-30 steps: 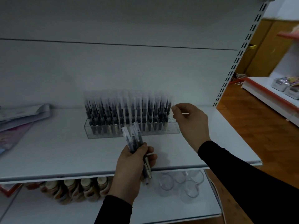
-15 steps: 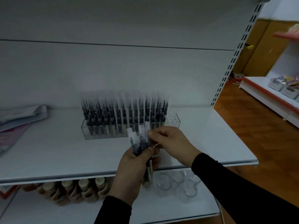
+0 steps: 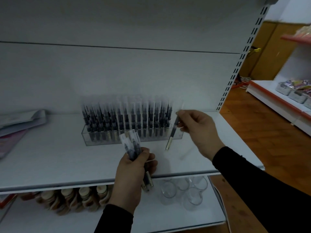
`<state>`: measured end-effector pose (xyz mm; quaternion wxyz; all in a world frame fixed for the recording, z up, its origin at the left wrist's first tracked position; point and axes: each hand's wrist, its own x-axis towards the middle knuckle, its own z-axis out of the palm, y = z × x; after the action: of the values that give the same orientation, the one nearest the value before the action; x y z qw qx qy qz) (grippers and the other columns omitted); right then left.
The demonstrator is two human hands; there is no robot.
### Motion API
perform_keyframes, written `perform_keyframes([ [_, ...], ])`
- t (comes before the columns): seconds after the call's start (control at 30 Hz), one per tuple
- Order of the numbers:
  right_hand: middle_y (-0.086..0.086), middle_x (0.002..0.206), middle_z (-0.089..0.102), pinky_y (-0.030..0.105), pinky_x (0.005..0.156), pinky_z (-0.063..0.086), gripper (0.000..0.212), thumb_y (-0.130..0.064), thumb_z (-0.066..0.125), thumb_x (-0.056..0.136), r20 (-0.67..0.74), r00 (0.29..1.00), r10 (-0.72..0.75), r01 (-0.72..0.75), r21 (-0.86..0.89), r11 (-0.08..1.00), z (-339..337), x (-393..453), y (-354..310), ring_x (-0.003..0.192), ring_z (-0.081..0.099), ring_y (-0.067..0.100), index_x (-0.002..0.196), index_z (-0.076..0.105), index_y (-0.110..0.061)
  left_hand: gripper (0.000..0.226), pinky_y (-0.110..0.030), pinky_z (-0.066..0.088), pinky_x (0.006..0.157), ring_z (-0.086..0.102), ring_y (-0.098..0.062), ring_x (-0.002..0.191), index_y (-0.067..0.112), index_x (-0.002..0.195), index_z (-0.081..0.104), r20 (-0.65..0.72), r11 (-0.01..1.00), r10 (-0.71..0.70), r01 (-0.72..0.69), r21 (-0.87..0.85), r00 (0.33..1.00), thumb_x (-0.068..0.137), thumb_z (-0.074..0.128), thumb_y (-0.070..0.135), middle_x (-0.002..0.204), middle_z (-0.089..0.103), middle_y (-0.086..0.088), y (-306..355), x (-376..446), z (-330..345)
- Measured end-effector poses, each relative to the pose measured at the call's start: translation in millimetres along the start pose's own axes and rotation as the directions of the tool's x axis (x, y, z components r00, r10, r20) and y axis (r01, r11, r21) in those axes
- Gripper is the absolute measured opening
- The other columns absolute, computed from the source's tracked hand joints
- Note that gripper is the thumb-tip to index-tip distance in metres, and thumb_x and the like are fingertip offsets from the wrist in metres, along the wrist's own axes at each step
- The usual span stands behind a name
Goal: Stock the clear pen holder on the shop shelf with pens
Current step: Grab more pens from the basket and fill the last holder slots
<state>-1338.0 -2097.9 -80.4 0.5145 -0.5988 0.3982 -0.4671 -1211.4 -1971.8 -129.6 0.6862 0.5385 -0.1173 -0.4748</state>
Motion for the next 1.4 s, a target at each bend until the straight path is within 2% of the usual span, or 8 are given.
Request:
perform_keyframes([
  [0.2, -0.003, 0.078, 0.072, 0.02, 0.065, 0.053, 0.015, -0.026, 0.06, 0.095, -0.156, 0.971, -0.182, 0.157, -0.158, 0.975, -14.0, 14.3, -10.2, 0.071, 0.066, 0.006, 0.089, 0.07, -0.016, 0.008, -0.03, 0.057, 0.056, 0.065, -0.017, 0.054, 0.006, 0.09, 0.062, 0.008, 1.0, 0.009, -0.008, -0.019, 1.0, 0.09, 0.062, 0.014, 0.061, 0.065, -0.005, -2.6, 0.9, 3.3],
  [0.33, -0.005, 0.085, 0.073, 0.034, 0.079, 0.057, 0.015, -0.032, 0.057, 0.096, -0.19, 0.943, -0.273, 0.214, -0.28, 0.936, -14.8, 27.7, -12.2, 0.083, 0.069, 0.012, 0.085, 0.067, -0.029, 0.009, -0.03, 0.056, 0.055, 0.064, -0.02, 0.057, 0.005, 0.089, 0.062, 0.009, 0.999, -0.026, 0.027, -0.04, 1.0, 0.09, 0.062, 0.014, 0.066, 0.064, -0.007, -4.4, 1.4, 3.6],
  [0.47, -0.005, 0.089, 0.071, 0.042, 0.086, 0.056, 0.015, -0.031, 0.055, 0.097, -0.162, 0.934, -0.319, 0.243, -0.367, 0.898, -7.9, 41.9, -13.9, 0.087, 0.069, 0.014, 0.096, 0.068, -0.024, 0.008, -0.028, 0.055, 0.053, 0.062, -0.022, 0.06, 0.005, 0.089, 0.061, 0.019, 0.999, -0.032, 0.033, -0.04, 0.999, 0.091, 0.06, 0.012, 0.069, 0.061, -0.009, -5.1, 0.9, 3.2],
  [0.6, -0.005, 0.086, 0.068, 0.035, 0.087, 0.055, 0.021, -0.03, 0.054, 0.098, -0.121, 0.932, -0.34, 0.265, -0.409, 0.873, 0.4, 50.5, -15.2, 0.087, 0.067, 0.016, 0.101, 0.07, -0.016, 0.007, -0.026, 0.056, 0.052, 0.062, -0.02, 0.058, 0.005, 0.09, 0.061, 0.025, 0.999, -0.021, 0.022, -0.041, 0.999, 0.092, 0.059, 0.012, 0.068, 0.061, -0.009, -4.6, 0.3, 4.0],
  [0.87, 0.001, 0.082, 0.066, 0.006, 0.067, 0.043, 0.024, -0.028, 0.053, 0.099, -0.103, 0.925, -0.366, 0.283, -0.456, 0.844, 8.2, 58.6, -7.7, 0.076, 0.062, 0.016, 0.097, 0.07, -0.011, 0.008, -0.027, 0.055, 0.053, 0.062, -0.018, 0.055, 0.005, 0.09, 0.06, 0.043, 1.0, 0.008, -0.007, -0.016, 0.999, 0.093, 0.058, 0.011, 0.066, 0.062, -0.008, -3.0, 0.0, 2.3],
  [1.0, 0.009, 0.083, 0.07, 0.007, 0.065, 0.042, 0.029, -0.028, 0.053, 0.099, -0.063, 0.922, -0.382, 0.301, -0.506, 0.809, 10.4, 58.6, -5.3, 0.075, 0.063, 0.021, 0.095, 0.069, -0.005, 0.008, -0.028, 0.056, 0.054, 0.062, -0.018, 0.056, 0.004, 0.09, 0.061, 0.047, 1.0, 0.008, -0.008, -0.015, 0.999, 0.093, 0.058, 0.011, 0.066, 0.062, -0.008, -2.9, -1.1, 3.3],
  [1.17, -0.007, 0.076, 0.061, -0.004, 0.064, 0.037, 0.026, -0.025, 0.054, 0.099, -0.013, 0.939, -0.345, 0.286, -0.531, 0.798, 11.7, 53.4, 4.2, 0.067, 0.054, -0.001, 0.106, 0.07, -0.006, 0.008, -0.029, 0.055, 0.056, 0.062, -0.02, 0.058, 0.005, 0.088, 0.061, 0.045, 1.0, 0.013, -0.012, -0.009, 0.999, 0.093, 0.058, 0.011, 0.063, 0.063, -0.006, -2.2, -0.8, 3.1],
  [1.4, 0.007, 0.081, 0.07, 0.006, 0.063, 0.042, 0.025, -0.019, 0.051, 0.098, 0.007, 0.951, -0.309, 0.264, -0.54, 0.799, 12.6, 49.9, 13.3, 0.073, 0.061, 0.019, 0.094, 0.07, -0.003, 0.007, -0.027, 0.056, 0.054, 0.063, -0.019, 0.056, 0.005, 0.09, 0.062, 0.032, 1.0, -0.008, 0.009, -0.016, 0.999, 0.092, 0.058, 0.011, 0.064, 0.064, -0.007, -1.8, -0.5, 4.5],
])
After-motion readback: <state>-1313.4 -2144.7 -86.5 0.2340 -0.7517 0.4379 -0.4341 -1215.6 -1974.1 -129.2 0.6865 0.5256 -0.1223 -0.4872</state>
